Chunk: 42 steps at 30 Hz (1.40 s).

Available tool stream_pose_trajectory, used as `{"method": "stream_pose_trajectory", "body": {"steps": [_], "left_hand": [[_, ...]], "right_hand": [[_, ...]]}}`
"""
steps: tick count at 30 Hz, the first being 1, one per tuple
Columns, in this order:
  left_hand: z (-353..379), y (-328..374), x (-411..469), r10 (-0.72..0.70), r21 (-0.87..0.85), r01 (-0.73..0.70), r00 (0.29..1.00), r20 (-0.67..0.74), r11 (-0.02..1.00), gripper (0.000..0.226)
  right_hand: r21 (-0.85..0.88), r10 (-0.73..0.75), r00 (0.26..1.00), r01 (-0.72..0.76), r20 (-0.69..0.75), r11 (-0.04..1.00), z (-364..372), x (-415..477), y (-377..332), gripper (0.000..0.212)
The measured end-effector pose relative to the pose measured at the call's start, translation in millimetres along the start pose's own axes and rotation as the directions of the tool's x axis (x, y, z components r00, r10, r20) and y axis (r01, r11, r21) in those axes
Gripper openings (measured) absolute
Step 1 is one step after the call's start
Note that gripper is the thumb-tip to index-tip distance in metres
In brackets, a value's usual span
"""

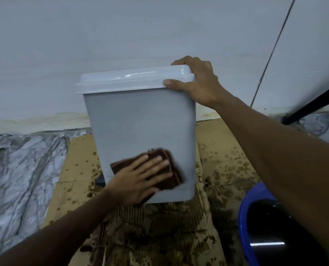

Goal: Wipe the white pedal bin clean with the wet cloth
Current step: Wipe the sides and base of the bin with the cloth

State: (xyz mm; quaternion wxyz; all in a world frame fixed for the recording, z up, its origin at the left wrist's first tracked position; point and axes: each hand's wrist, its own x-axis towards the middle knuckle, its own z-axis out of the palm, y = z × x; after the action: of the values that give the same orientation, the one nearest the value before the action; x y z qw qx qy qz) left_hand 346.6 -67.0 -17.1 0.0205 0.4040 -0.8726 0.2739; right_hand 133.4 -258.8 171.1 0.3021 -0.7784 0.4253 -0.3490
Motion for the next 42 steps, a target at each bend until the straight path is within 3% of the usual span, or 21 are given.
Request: {"method": "stream_pose_trajectory", "body": {"steps": [3,5,7,9,11,15,17,19,21,23,28,32,35,38,40,42], "left_hand": [[-15.5,-4.0,39.3,-0.349,-0.102,0.339,0.931,-0.106,0.935,0.058],[-17.8,16.2,68.2,-0.446,-0.158,0.424,0.884,-0.139,0.892,0.058],[-12.1,45.5,84.8,-0.328,-0.171,0.306,0.937,-0.120,0.937,0.057],[-0.5,70.8,78.5,-0.076,-0.098,0.075,0.997,-0.012,0.992,0.061],[8.8,76.2,54.5,0.112,-0.039,-0.109,0.990,0.080,0.993,0.068],[5.6,29.9,10.2,0.285,-0.049,-0.282,0.956,0.075,0.958,0.066],[-4.1,0.3,4.0,0.261,-0.009,-0.261,0.965,0.040,0.965,0.056],[-17.8,-20.3,17.7,0.040,-0.013,-0.041,0.999,-0.019,0.999,0.053],[-30.4,-25.6,49.9,-0.249,-0.058,0.244,0.963,-0.102,0.968,0.053],[-35.9,-11.0,83.8,-0.361,-0.122,0.345,0.920,-0.153,0.931,0.054],[-9.4,59.5,85.9,-0.028,-0.118,0.026,1.000,-0.010,0.993,0.066],[0.5,53.4,34.8,0.088,-0.064,-0.085,0.995,0.047,0.994,0.074],[-10.7,9.0,23.6,-0.133,-0.044,0.131,0.990,-0.053,0.990,0.065],[-33.1,-31.1,54.4,-0.490,-0.119,0.476,0.858,-0.155,0.871,0.062],[-44.8,-35.6,85.8,-0.593,-0.168,0.569,0.780,-0.201,0.805,0.063],[-45.1,-20.9,110.9,-0.597,-0.192,0.567,0.777,-0.200,0.801,0.064]], "right_hand": [[0.000,0.009,1.000,-0.009,-0.008,1.000,0.0,-0.3,-1.7,0.050],[0.010,0.016,1.000,-0.016,-0.004,1.000,-0.2,-1.3,-1.7,0.050],[0.019,0.017,1.000,-0.017,-0.005,1.000,-0.9,-3.0,-0.9,0.051],[0.019,0.013,1.000,-0.013,-0.009,1.000,-1.2,-4.2,-1.0,0.053],[0.016,0.007,1.000,-0.007,-0.006,1.000,-1.3,-4.9,-1.4,0.054],[0.022,0.007,1.000,-0.006,-0.019,1.000,-0.7,-4.8,0.6,0.050],[0.015,0.008,1.000,-0.008,-0.022,1.000,0.3,-4.6,-0.9,0.051],[0.014,0.014,1.000,-0.014,-0.028,1.000,0.5,-4.5,-2.2,0.052],[0.015,0.022,0.999,-0.021,-0.032,1.000,0.3,-5.0,-3.0,0.052],[0.027,0.032,0.999,-0.031,-0.025,0.999,-0.4,-5.5,-4.2,0.051],[0.049,0.029,1.000,-0.029,-0.009,0.998,-4.5,-8.5,-0.5,0.048],[0.036,0.008,1.000,-0.008,-0.012,0.999,-3.8,-8.4,2.3,0.050],[0.026,-0.001,1.000,0.002,-0.024,1.000,-0.7,-7.6,0.4,0.053],[0.016,-0.004,0.999,0.005,-0.043,1.000,0.9,-7.1,-0.8,0.055],[0.012,-0.003,0.999,0.004,-0.048,1.000,0.8,-6.9,-2.0,0.057],[-0.006,-0.015,0.999,0.014,-0.051,1.000,0.5,-5.9,-0.3,0.060]]}}
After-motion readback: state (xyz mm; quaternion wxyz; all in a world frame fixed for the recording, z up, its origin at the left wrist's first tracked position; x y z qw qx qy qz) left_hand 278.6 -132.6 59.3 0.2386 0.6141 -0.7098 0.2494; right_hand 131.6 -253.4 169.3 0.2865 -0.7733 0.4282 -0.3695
